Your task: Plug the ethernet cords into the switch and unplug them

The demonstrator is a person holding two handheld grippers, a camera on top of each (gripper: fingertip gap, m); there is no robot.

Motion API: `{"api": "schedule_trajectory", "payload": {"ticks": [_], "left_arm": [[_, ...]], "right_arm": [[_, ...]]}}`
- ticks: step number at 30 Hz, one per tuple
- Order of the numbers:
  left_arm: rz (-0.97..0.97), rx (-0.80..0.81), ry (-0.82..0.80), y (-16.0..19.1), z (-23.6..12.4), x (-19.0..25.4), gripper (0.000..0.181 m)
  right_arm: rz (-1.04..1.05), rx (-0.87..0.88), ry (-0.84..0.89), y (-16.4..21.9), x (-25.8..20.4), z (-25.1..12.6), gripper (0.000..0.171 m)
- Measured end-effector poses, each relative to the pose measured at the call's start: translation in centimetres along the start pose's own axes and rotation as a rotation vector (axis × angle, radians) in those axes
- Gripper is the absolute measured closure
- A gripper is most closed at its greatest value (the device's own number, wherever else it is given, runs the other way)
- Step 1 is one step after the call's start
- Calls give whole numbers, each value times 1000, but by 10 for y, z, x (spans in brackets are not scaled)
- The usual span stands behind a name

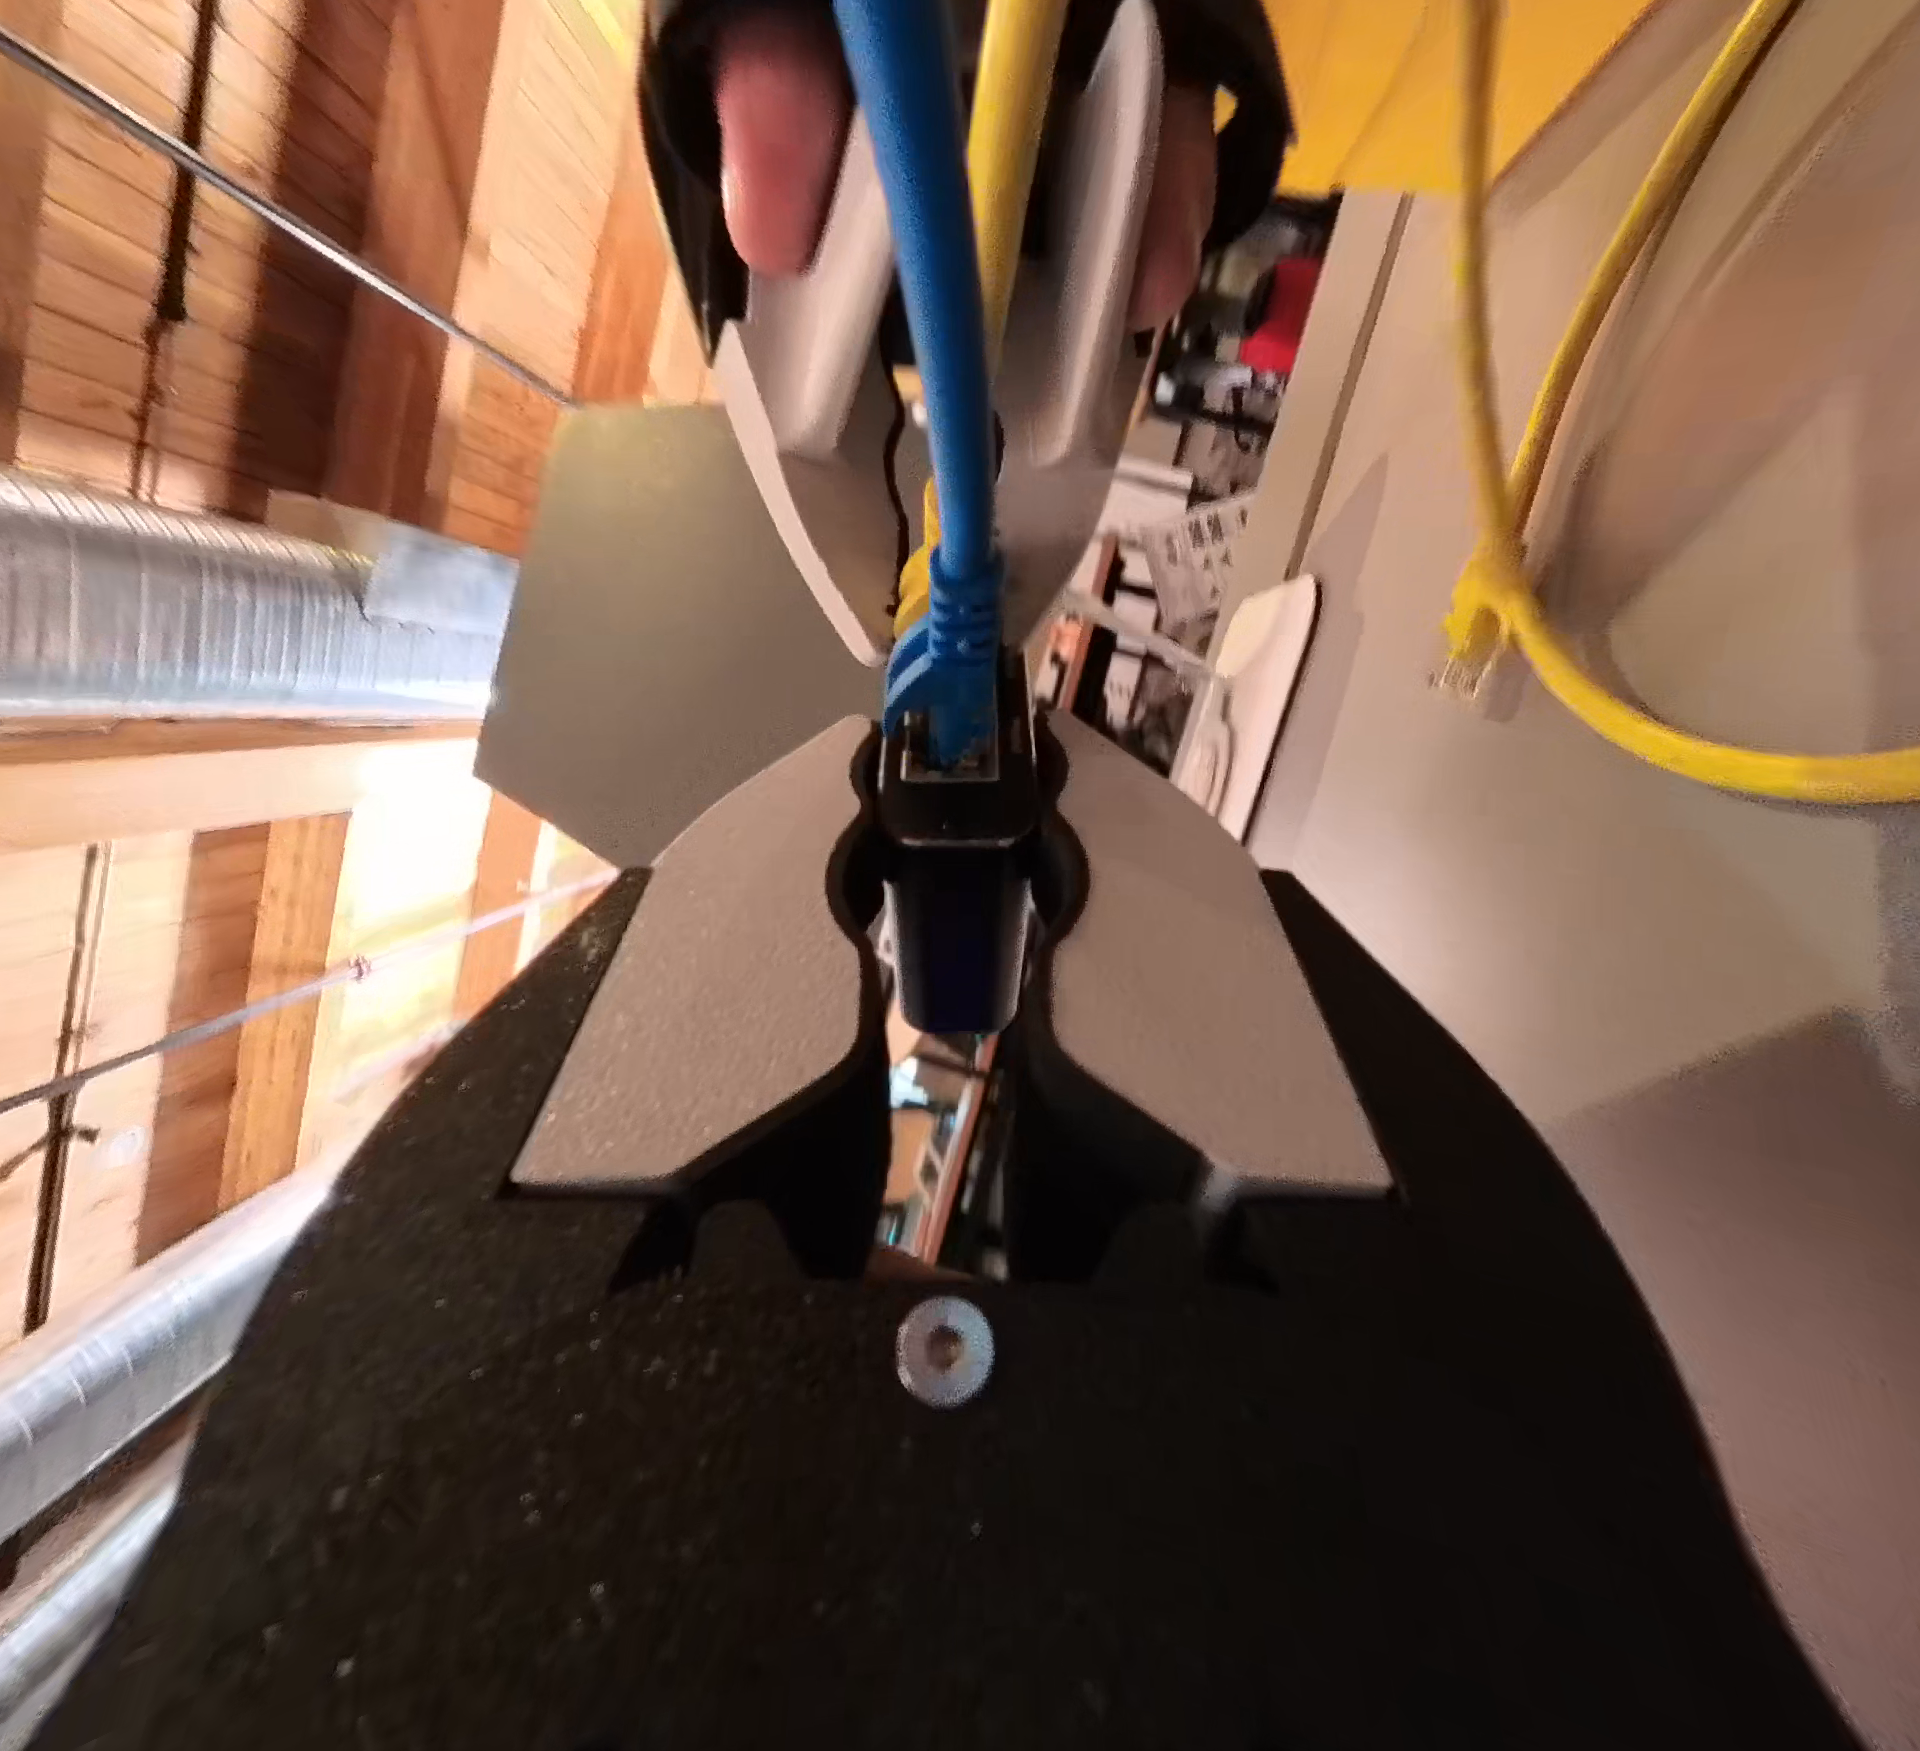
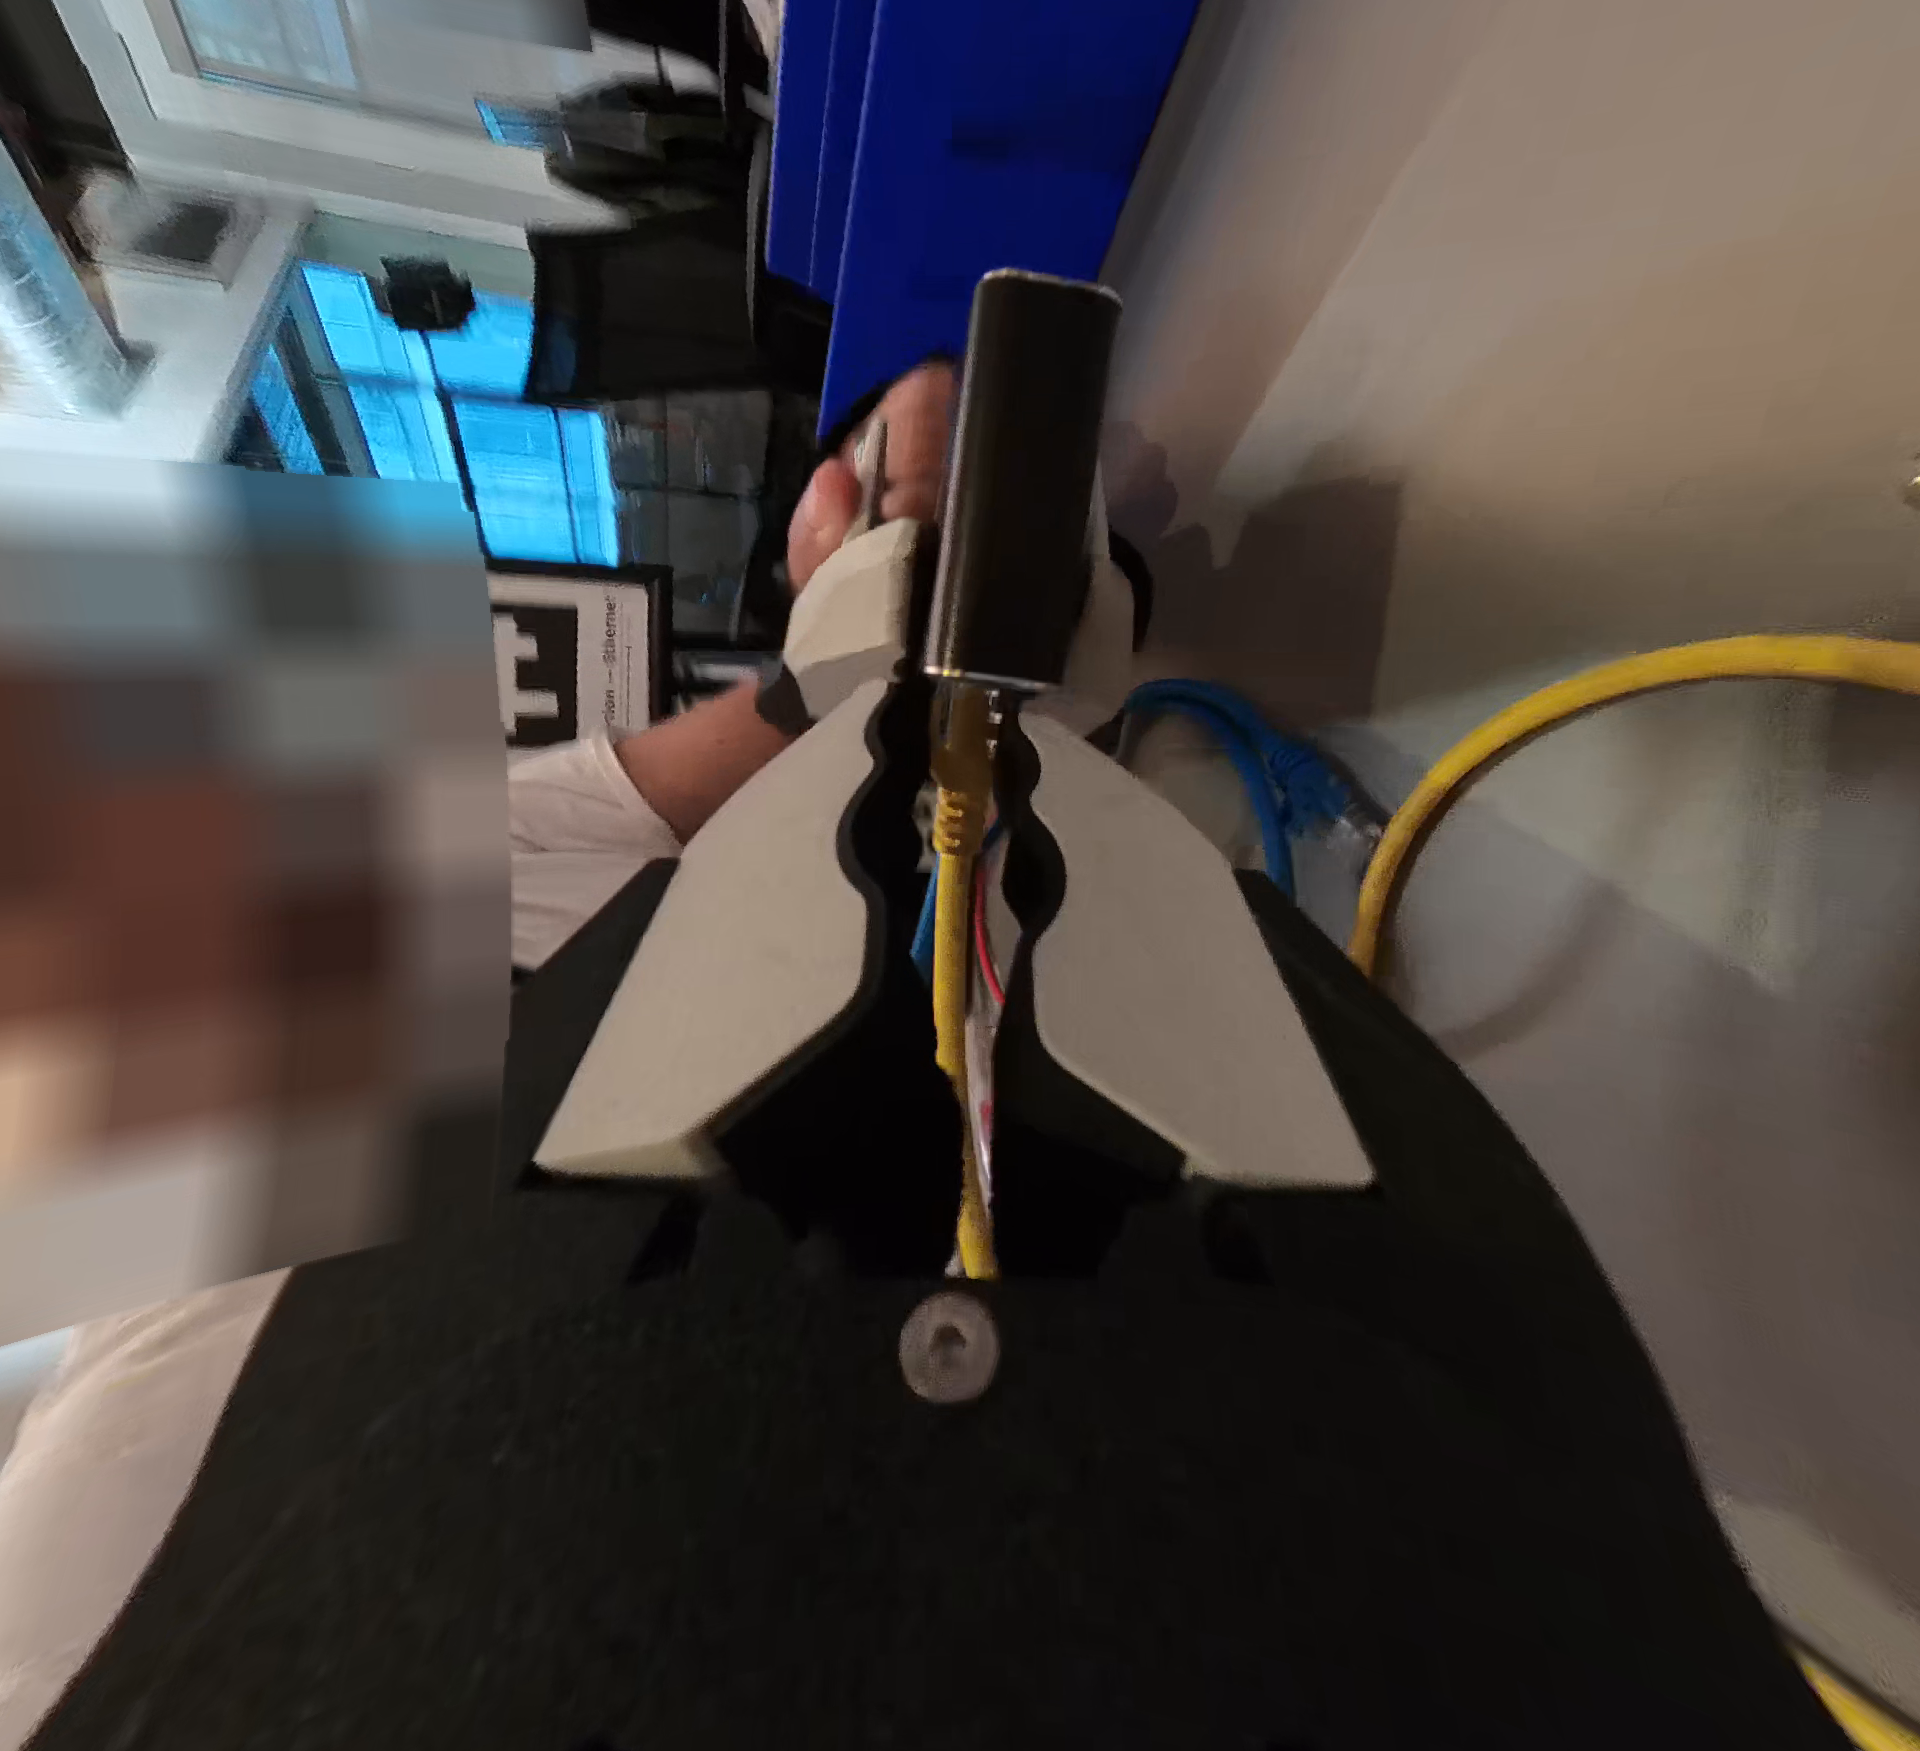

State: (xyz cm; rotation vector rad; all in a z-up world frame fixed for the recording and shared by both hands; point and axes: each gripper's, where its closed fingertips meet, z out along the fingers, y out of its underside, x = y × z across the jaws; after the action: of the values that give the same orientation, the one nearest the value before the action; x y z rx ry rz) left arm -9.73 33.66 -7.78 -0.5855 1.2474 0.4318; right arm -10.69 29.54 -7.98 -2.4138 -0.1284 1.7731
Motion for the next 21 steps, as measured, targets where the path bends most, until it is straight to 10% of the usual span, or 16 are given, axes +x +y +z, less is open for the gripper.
{"api": "schedule_trajectory", "payload": {"ticks": [21], "left_arm": [[29,15,-42,-4,-3,-7,157]], "right_arm": [[190,340,-51,2,-5,1,150]]}}
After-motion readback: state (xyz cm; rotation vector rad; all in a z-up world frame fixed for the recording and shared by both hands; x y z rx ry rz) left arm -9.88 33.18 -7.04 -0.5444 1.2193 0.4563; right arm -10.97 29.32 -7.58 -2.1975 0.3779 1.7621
